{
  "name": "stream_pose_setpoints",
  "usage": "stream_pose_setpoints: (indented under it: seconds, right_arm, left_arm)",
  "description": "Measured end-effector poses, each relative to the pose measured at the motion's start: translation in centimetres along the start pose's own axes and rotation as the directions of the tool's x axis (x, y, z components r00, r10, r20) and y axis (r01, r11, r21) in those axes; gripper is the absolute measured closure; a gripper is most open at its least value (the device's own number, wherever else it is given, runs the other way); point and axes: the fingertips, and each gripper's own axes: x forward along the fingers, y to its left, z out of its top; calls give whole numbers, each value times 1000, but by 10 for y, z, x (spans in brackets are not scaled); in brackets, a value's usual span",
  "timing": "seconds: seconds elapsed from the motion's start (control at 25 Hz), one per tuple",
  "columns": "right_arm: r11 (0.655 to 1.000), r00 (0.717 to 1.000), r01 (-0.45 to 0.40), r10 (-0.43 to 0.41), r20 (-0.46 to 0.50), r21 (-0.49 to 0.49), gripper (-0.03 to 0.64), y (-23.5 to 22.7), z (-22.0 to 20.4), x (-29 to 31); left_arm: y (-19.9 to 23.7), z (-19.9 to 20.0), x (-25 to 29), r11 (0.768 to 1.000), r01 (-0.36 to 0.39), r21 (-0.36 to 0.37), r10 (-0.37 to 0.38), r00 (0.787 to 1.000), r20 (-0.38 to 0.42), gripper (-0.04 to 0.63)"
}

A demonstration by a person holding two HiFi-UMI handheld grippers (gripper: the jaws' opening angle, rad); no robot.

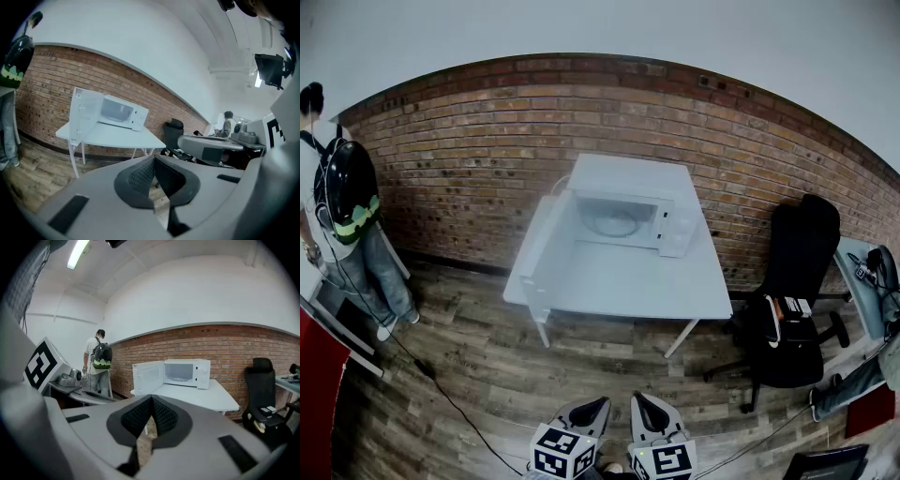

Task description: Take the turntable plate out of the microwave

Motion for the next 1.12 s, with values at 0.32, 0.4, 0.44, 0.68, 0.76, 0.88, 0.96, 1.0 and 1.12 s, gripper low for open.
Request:
stream_pose_setpoints:
  seconds: [0.32,0.4,0.44,0.68,0.76,0.88,0.96,1.0,1.12]
  right_arm:
    - [998,1000,-8,8,-10,-54,600,8,1,5]
    - [998,1000,-10,9,-10,-69,600,11,1,5]
    - [998,1000,-10,10,-7,-66,600,11,1,5]
    - [999,1000,-11,10,-13,-44,598,6,-2,3]
    - [999,1000,-11,11,-19,-42,598,5,-4,2]
    - [1000,1000,-9,8,-21,-27,598,0,-6,-1]
    - [1000,1000,-8,8,-20,-24,598,-4,-6,-3]
    - [1000,1000,-9,9,-20,-25,598,-6,-7,-5]
    - [1000,1000,-15,15,-12,-23,598,-11,-6,-9]
  left_arm:
    - [5,2,-3,1000,-4,-6,4,1000,-2,586]
    - [6,0,-3,1000,-2,-10,2,1000,1,586]
    - [7,0,-2,1000,-1,-11,1,1000,1,586]
    - [4,0,-2,1000,-8,-17,8,1000,11,586]
    - [3,1,-2,1000,-12,-16,12,1000,16,586]
    - [1,1,-2,1000,-20,-16,20,1000,18,586]
    - [-2,0,-2,999,-26,-18,26,999,19,586]
    - [-4,-1,-1,999,-29,-20,30,999,20,586]
    - [-11,-2,1,999,-37,-19,37,999,21,586]
